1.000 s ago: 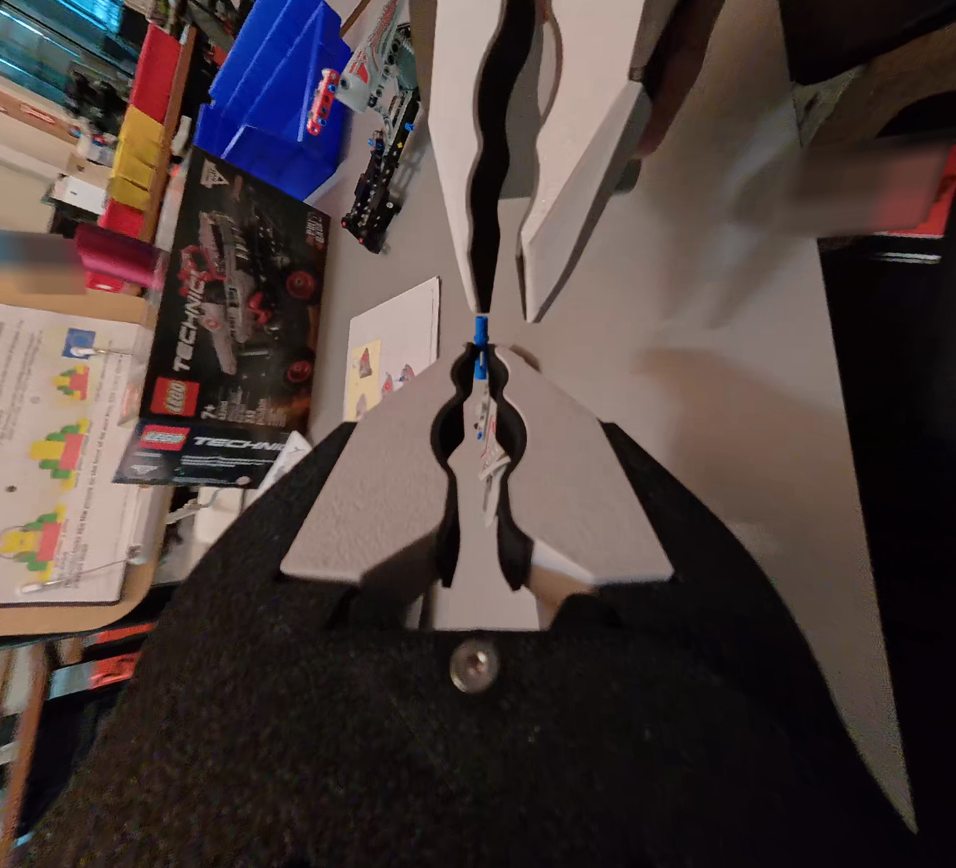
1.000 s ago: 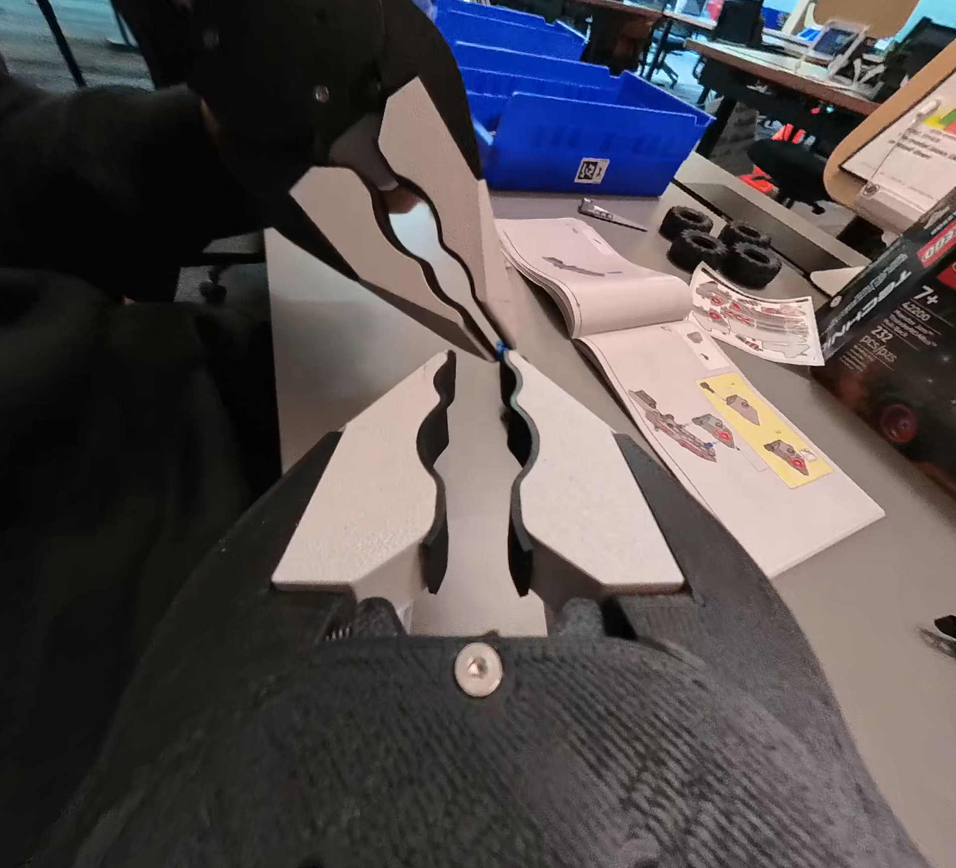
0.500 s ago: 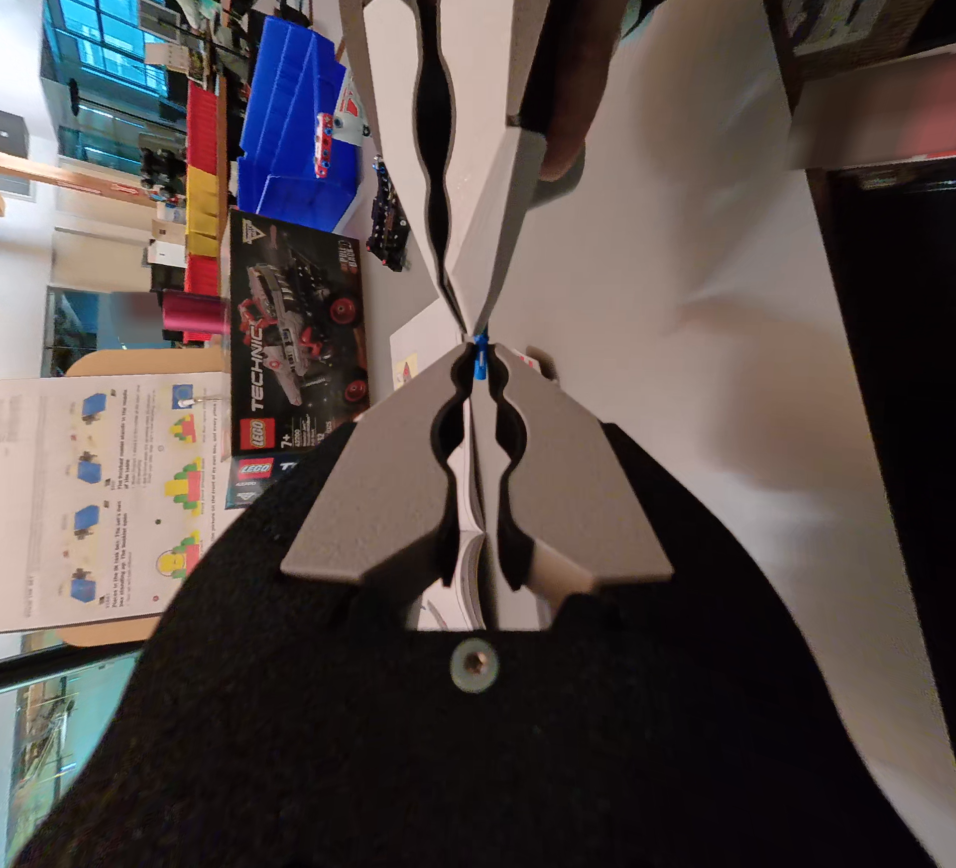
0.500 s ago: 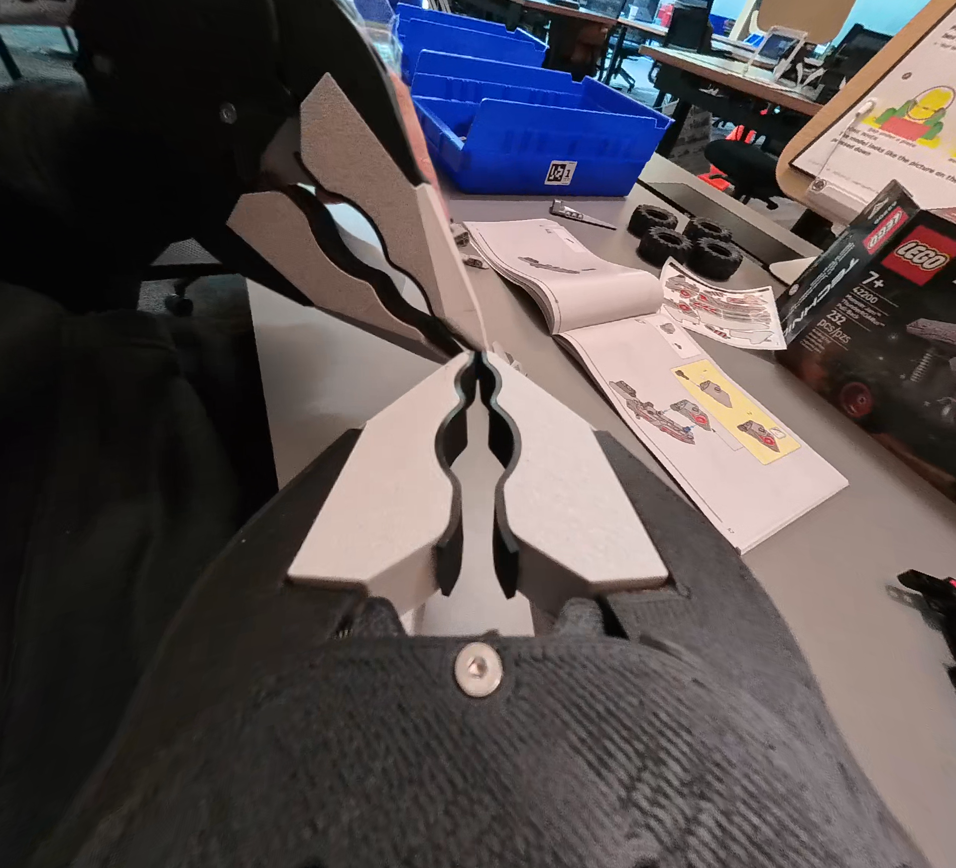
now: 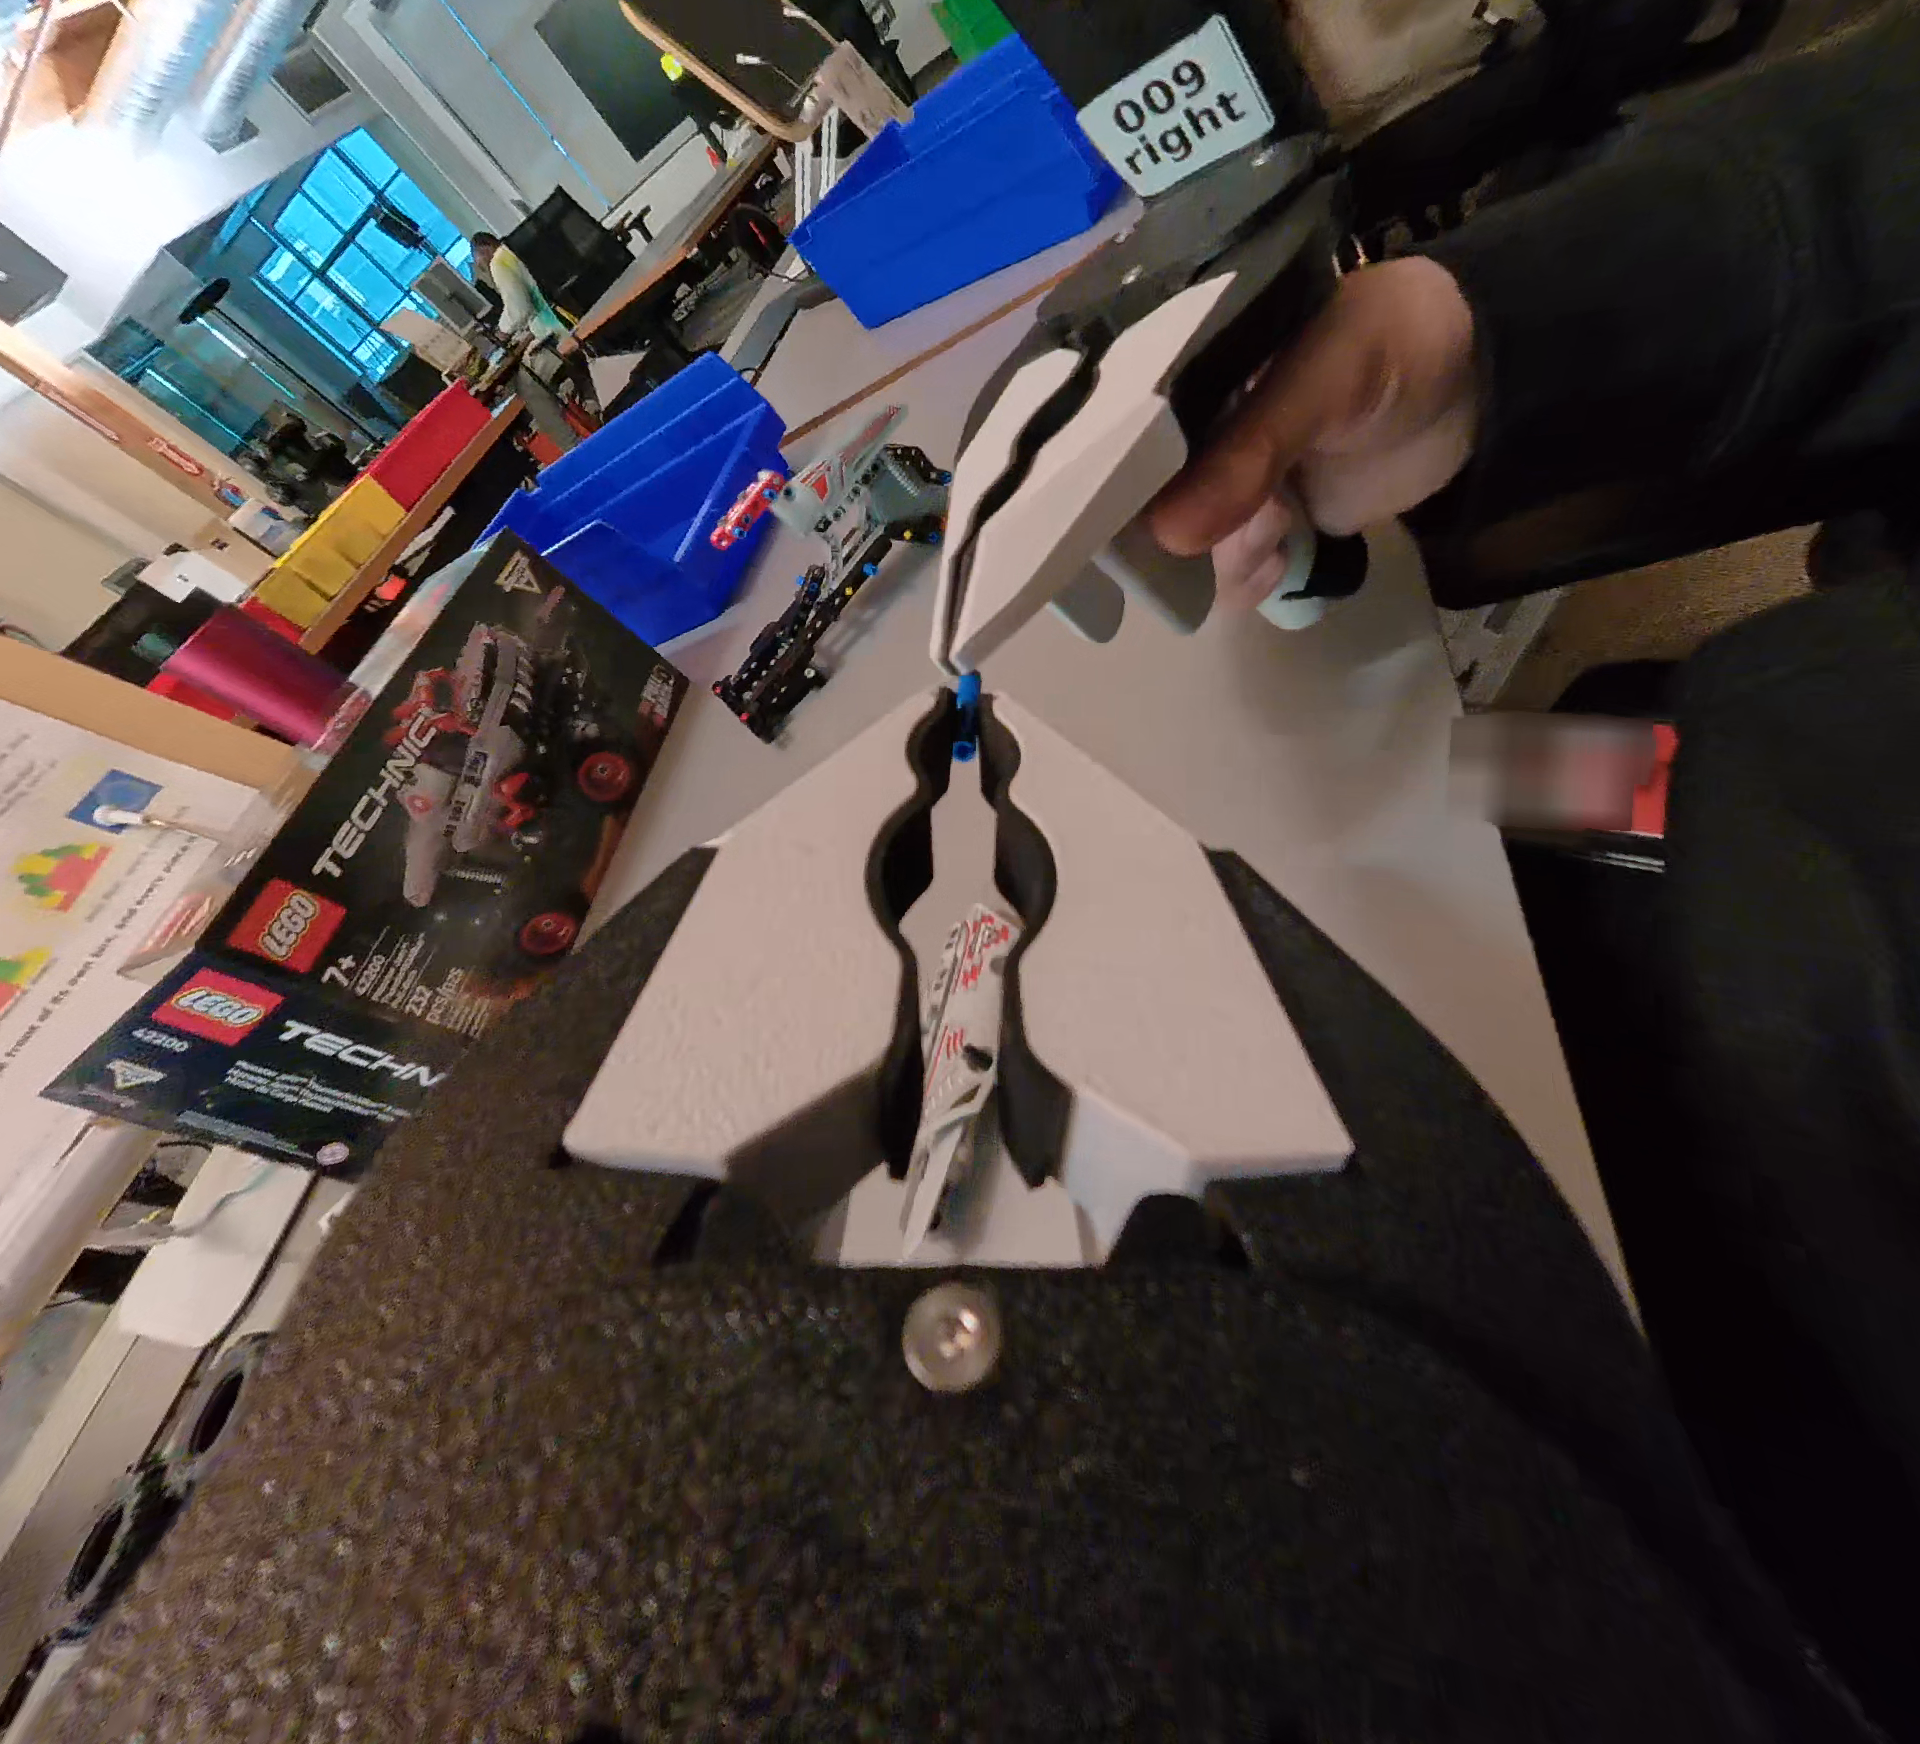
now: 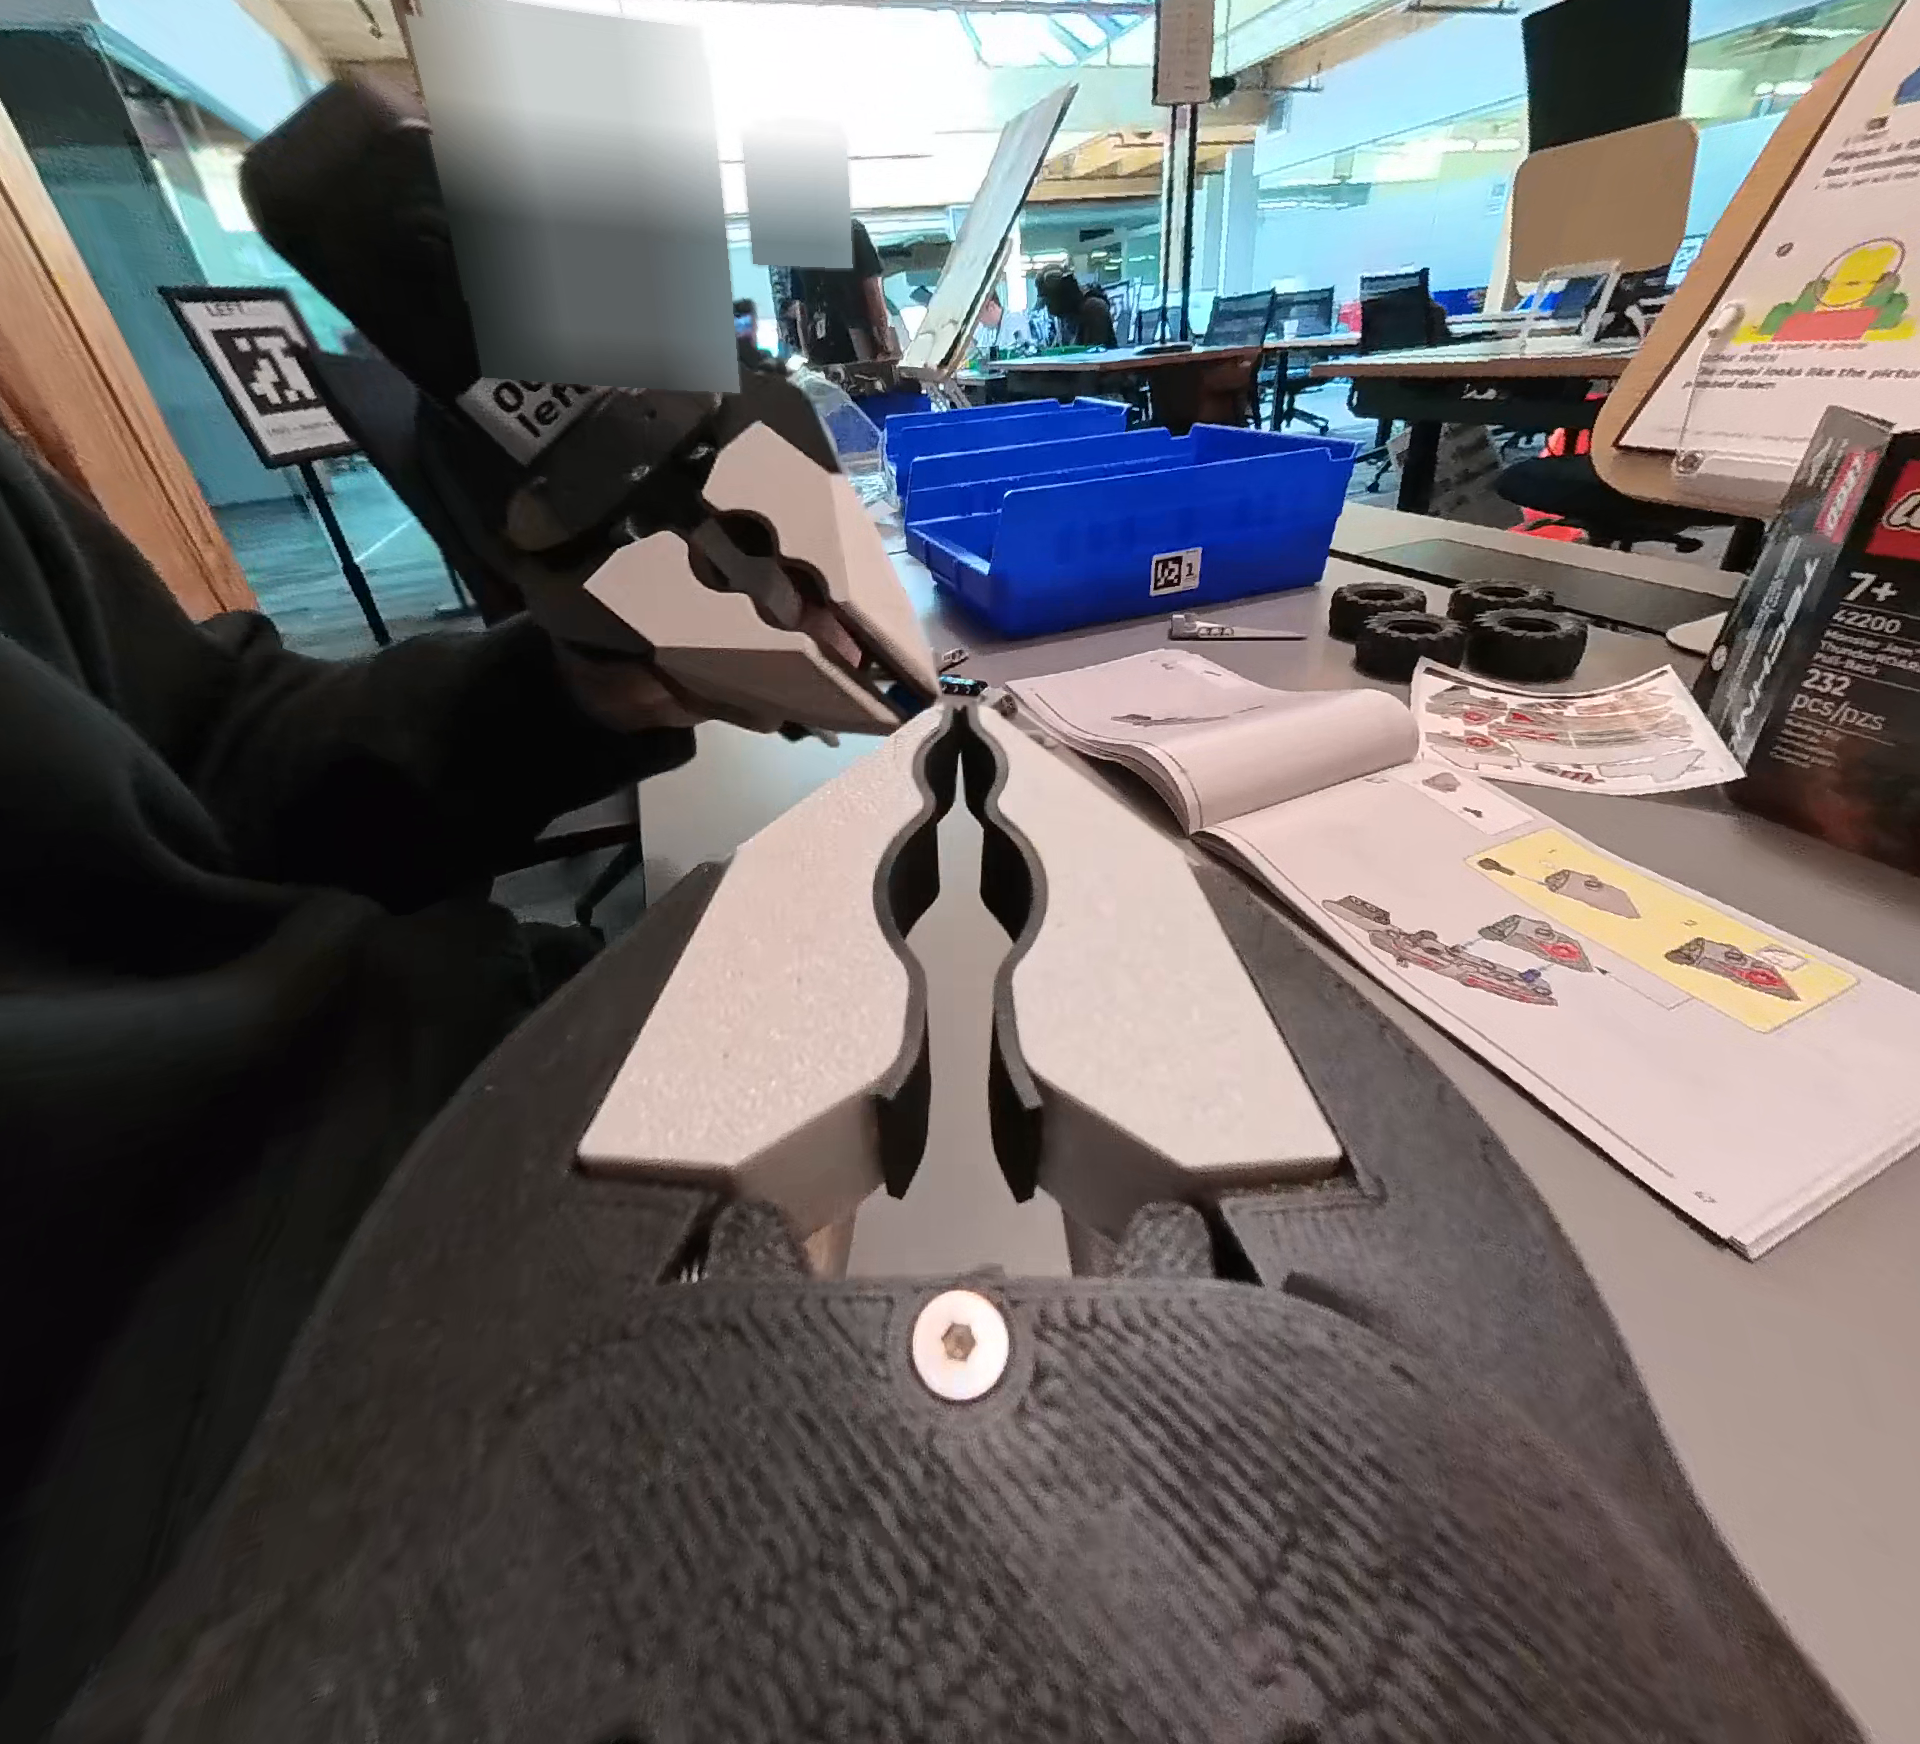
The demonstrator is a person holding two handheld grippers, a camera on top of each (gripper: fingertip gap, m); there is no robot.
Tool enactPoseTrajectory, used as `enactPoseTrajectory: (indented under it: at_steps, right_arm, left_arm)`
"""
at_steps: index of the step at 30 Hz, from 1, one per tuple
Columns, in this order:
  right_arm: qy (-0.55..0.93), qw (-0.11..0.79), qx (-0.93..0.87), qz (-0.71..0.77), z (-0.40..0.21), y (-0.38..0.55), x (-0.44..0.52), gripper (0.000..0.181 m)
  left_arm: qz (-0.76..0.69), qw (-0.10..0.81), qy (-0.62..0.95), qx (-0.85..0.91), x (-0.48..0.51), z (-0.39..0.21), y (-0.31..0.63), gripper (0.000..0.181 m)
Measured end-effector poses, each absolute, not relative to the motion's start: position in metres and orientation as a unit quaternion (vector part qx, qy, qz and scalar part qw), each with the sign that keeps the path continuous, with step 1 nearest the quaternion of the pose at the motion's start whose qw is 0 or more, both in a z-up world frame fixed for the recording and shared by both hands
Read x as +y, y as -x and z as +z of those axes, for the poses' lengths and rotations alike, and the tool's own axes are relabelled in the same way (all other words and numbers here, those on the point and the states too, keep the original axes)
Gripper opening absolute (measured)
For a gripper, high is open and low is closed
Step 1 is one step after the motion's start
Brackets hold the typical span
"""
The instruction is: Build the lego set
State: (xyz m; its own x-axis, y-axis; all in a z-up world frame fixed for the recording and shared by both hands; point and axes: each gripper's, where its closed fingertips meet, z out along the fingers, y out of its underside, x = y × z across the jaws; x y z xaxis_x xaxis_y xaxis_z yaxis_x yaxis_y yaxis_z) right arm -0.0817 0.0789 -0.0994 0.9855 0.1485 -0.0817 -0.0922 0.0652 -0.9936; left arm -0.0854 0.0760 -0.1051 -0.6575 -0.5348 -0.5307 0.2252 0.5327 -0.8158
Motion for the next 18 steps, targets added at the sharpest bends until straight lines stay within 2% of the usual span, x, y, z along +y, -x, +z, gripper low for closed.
enactPoseTrajectory:
  at_steps: [4,9,15,18]
  right_arm:
    - [0.698,0.710,-0.052,0.082,-0.105,0.086,0.077,0.001]
    - [0.712,0.696,-0.076,0.053,-0.109,0.088,0.079,0.015]
    - [0.759,0.610,-0.175,-0.147,-0.130,0.086,0.088,0.031]
    - [0.756,0.582,-0.184,-0.237,-0.132,0.075,0.094,0.019]
  left_arm:
    - [-0.443,0.410,0.079,0.793,0.078,-0.110,0.083,0.002]
    - [-0.447,0.384,0.070,0.805,0.076,-0.113,0.084,0.001]
    - [-0.430,0.349,0.094,0.827,0.075,-0.124,0.081,0.001]
    - [-0.424,0.339,0.113,0.832,0.072,-0.124,0.076,0.001]
